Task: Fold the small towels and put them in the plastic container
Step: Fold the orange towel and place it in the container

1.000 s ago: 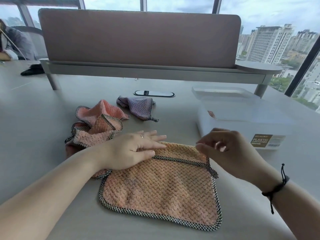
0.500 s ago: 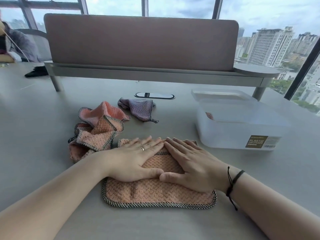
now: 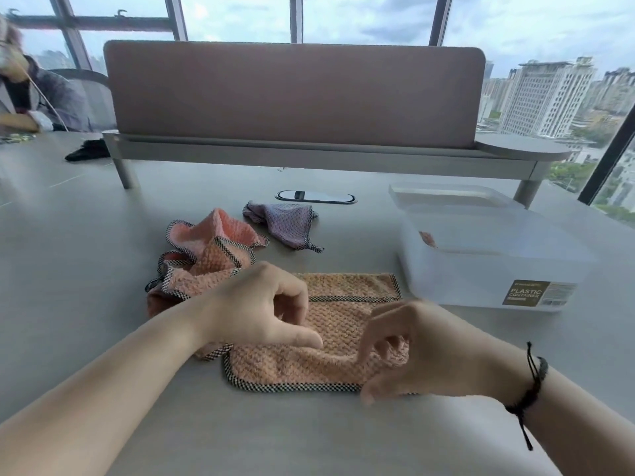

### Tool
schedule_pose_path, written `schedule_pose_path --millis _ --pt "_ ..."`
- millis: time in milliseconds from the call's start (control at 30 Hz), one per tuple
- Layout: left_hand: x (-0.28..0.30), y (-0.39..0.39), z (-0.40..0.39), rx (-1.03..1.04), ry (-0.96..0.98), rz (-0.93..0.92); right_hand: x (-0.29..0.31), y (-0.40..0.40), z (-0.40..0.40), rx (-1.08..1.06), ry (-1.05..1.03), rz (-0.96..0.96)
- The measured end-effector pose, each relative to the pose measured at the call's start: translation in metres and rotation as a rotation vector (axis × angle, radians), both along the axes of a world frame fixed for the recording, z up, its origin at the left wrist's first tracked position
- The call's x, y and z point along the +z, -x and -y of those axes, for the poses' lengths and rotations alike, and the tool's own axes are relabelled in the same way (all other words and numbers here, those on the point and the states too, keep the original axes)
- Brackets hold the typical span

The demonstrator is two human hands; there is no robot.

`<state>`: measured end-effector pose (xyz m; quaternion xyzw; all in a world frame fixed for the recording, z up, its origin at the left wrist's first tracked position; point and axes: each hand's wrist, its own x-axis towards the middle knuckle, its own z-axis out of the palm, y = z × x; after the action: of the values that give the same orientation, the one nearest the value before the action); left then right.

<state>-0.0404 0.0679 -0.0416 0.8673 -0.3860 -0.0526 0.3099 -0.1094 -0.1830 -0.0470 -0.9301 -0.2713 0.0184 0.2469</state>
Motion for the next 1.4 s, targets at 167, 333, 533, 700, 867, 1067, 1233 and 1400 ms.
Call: schedule_pose_path --millis 167,333,533,700,867,1067,1233,1400 --pt "0.002 0.015 0.014 -0.133 -0.177 -0.042 -0.011 -0.007 -0.010 0.031 0.010 -0.013" --pt "0.000 0.021 0.020 -0.132 -0.267 0.101 -0.008 -0.004 -0.013 -0.022 -0.027 -0.016" --pt "0.003 0.010 0.010 -0.041 -0.203 -0.012 -0.002 -0.001 -0.011 -0.100 -0.070 -0.094" --pt "0.008 -0.010 -0.008 0.034 -0.135 -0.200 0.003 0.004 -0.009 -0.136 0.107 0.078" --pt "0.008 -0.027 -0.023 0.144 -0.098 -0.193 0.002 -0.012 0.012 -0.363 -0.151 0.101" --pt "0.000 -0.035 -0.027 0.236 -0.095 -0.096 -0.020 -0.026 0.015 -0.479 -0.211 0.155" --pt "0.000 -0.035 -0.027 0.172 -0.087 -0.201 -0.020 -0.024 0.010 -0.445 -0.114 0.217" --pt "-0.002 -0.036 -0.028 0.137 -0.056 -0.228 -0.017 -0.024 0.013 -0.414 -0.018 0.200"
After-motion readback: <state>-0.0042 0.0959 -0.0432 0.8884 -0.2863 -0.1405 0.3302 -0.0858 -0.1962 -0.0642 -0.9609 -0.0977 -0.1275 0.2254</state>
